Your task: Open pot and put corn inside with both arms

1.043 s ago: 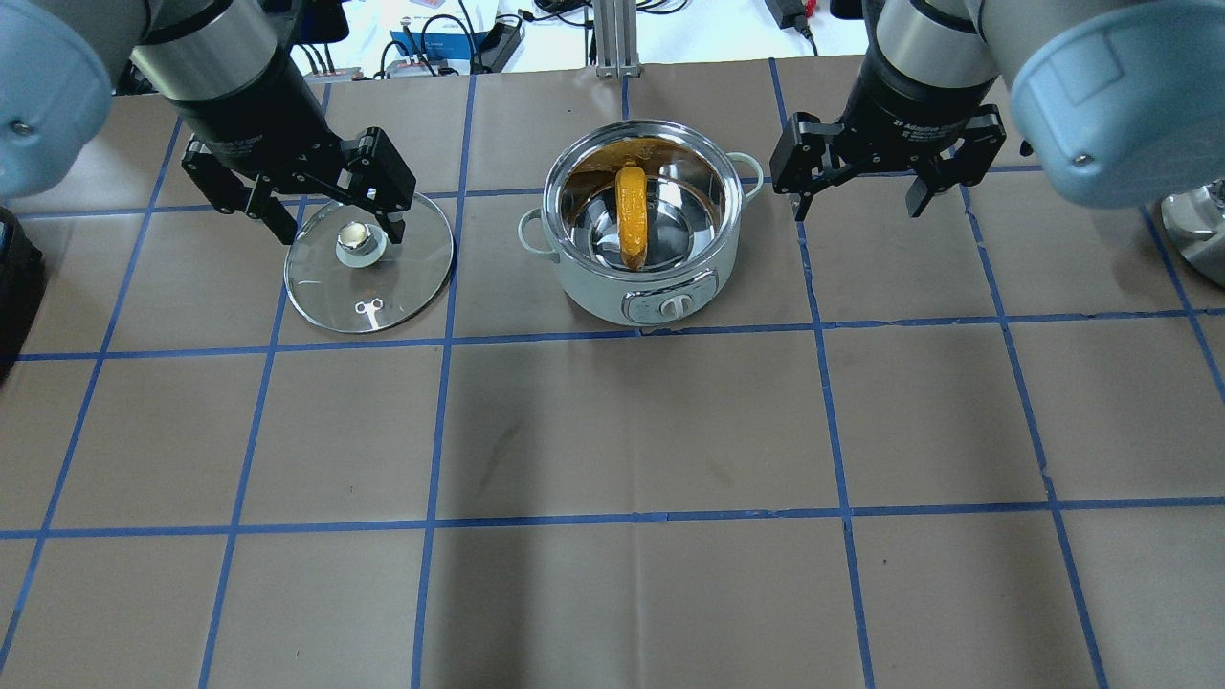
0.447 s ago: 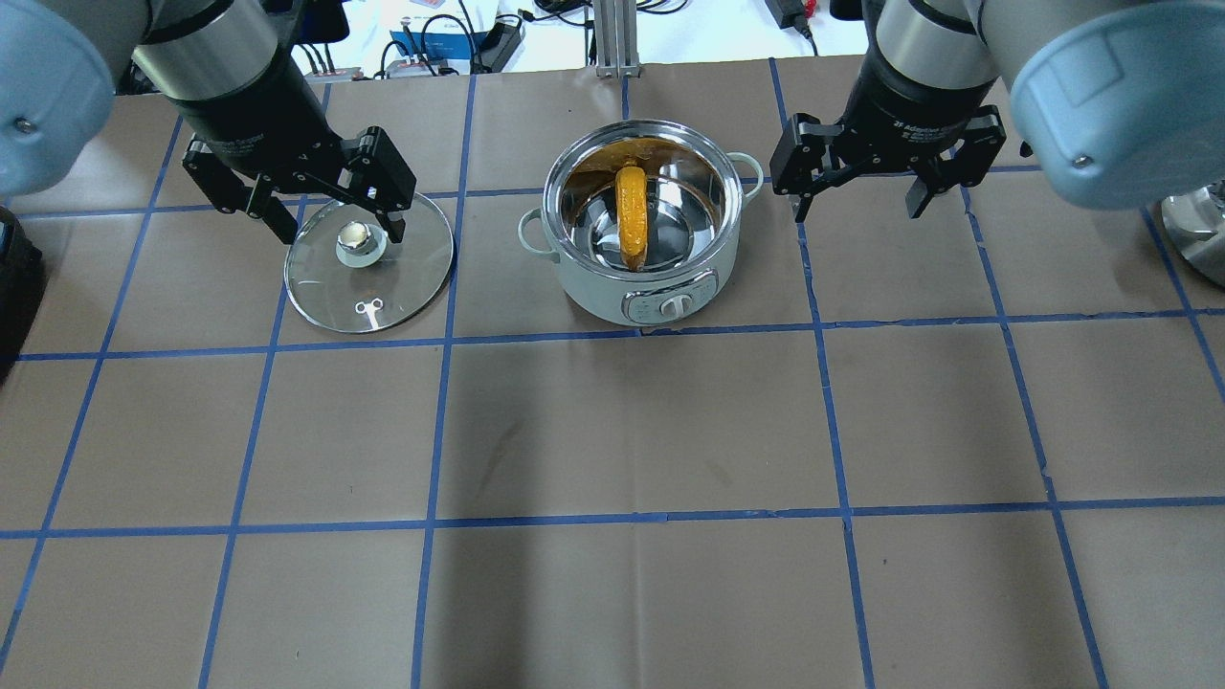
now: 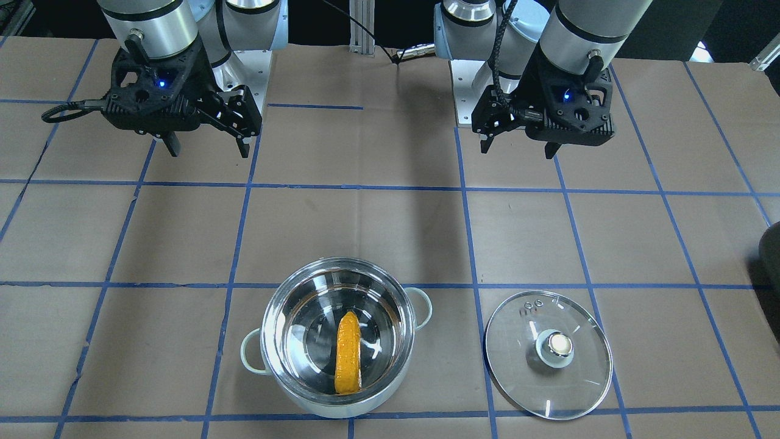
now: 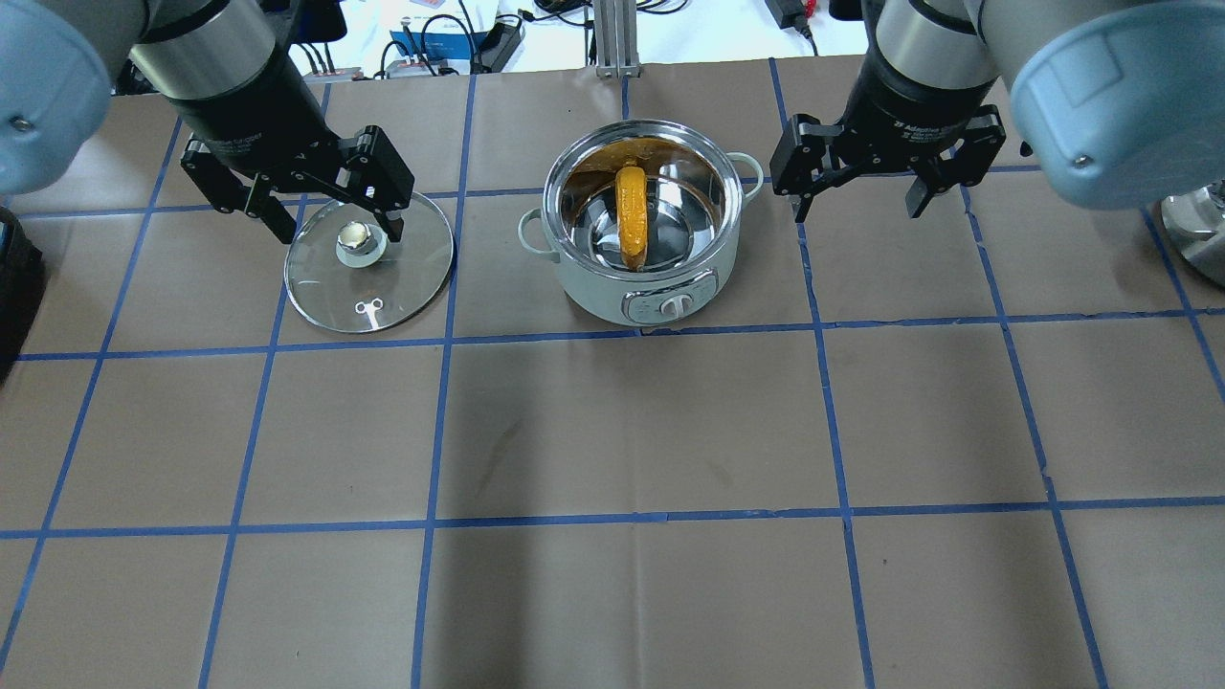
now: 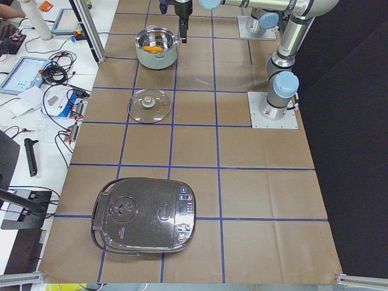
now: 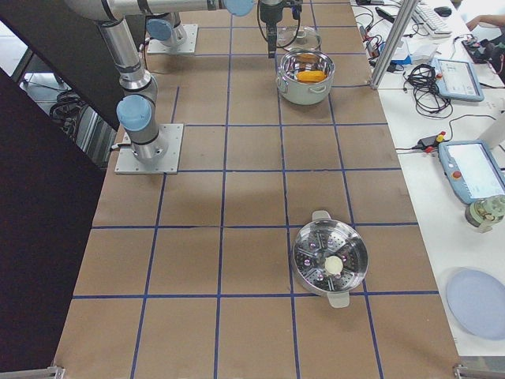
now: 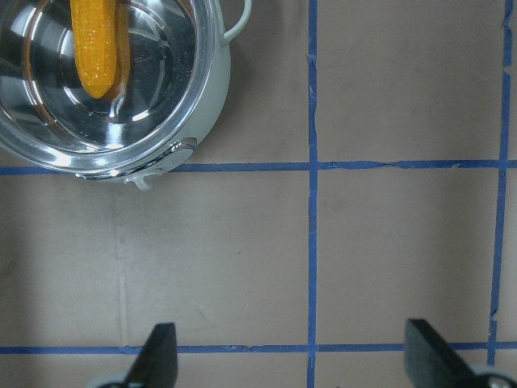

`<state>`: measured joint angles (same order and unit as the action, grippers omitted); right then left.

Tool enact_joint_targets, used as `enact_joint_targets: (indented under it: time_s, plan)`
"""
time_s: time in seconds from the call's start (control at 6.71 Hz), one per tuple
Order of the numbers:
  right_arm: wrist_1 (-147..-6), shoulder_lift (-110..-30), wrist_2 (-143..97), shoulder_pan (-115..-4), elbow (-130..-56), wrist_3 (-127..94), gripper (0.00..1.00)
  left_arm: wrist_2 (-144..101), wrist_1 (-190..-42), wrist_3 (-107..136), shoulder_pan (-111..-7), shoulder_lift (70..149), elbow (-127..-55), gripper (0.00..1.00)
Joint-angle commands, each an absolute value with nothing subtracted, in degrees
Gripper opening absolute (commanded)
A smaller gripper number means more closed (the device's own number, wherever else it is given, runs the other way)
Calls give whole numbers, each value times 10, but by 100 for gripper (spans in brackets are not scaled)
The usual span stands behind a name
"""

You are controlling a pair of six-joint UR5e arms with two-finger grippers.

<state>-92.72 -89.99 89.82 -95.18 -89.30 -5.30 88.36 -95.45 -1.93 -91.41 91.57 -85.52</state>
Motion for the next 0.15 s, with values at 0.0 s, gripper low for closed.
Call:
enact_joint_targets:
  time_s: [0.0]
  plan:
    - [-928,-898,898,-951,-893,-53,100,883,-954,-19,-914,915,-855,100]
